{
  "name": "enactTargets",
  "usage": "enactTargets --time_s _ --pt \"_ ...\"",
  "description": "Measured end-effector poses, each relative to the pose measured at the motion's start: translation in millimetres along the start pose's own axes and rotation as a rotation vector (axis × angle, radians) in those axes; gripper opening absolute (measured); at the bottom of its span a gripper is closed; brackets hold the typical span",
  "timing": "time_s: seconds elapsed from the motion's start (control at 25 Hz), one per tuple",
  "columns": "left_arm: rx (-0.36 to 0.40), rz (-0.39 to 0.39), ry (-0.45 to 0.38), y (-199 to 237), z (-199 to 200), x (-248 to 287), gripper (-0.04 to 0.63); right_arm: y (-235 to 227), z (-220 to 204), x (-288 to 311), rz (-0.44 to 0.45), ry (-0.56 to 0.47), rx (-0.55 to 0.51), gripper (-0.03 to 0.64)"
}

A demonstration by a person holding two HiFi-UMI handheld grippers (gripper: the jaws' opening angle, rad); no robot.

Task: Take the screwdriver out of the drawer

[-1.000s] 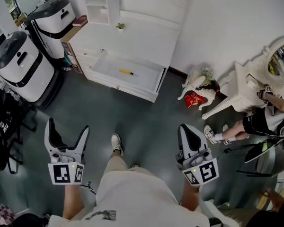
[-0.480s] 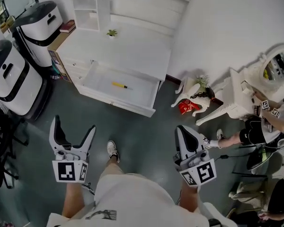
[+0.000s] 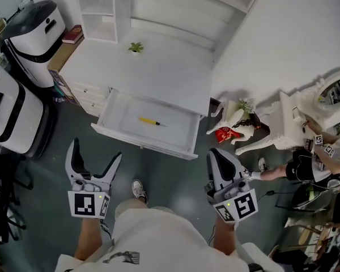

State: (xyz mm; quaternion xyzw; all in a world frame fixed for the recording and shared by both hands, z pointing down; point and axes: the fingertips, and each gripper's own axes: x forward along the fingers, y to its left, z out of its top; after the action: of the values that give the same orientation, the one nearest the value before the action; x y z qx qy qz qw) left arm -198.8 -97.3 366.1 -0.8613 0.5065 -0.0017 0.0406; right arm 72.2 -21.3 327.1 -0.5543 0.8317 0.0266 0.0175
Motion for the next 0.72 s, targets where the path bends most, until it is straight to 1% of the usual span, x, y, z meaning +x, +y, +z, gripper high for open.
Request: enactTargets --time_s 0.16,0.28,0.52,0.64,0.72 --pt "-0.04 -0.042 0.009 24 -10 34 0.517 5 4 45 -0.003 0.021 -0.015 0.009" --pt "-0.059 -0.079 0.018 31 -19 56 0.517 7 7 61 -0.012 0.038 -0.03 0.009" --pt "-0.082 -0.164 0.026 15 -22 87 0.517 -9 12 62 -0.074 0.05 -0.039 0.009" --pt "-0.077 -0.198 0.035 4 -23 100 0.517 -18 14 61 -0.096 0.037 -0.033 0.009" --pt "-0.068 -0.206 0.034 -1 -21 109 0.517 -27 12 60 -0.103 0.034 -0.026 0.009"
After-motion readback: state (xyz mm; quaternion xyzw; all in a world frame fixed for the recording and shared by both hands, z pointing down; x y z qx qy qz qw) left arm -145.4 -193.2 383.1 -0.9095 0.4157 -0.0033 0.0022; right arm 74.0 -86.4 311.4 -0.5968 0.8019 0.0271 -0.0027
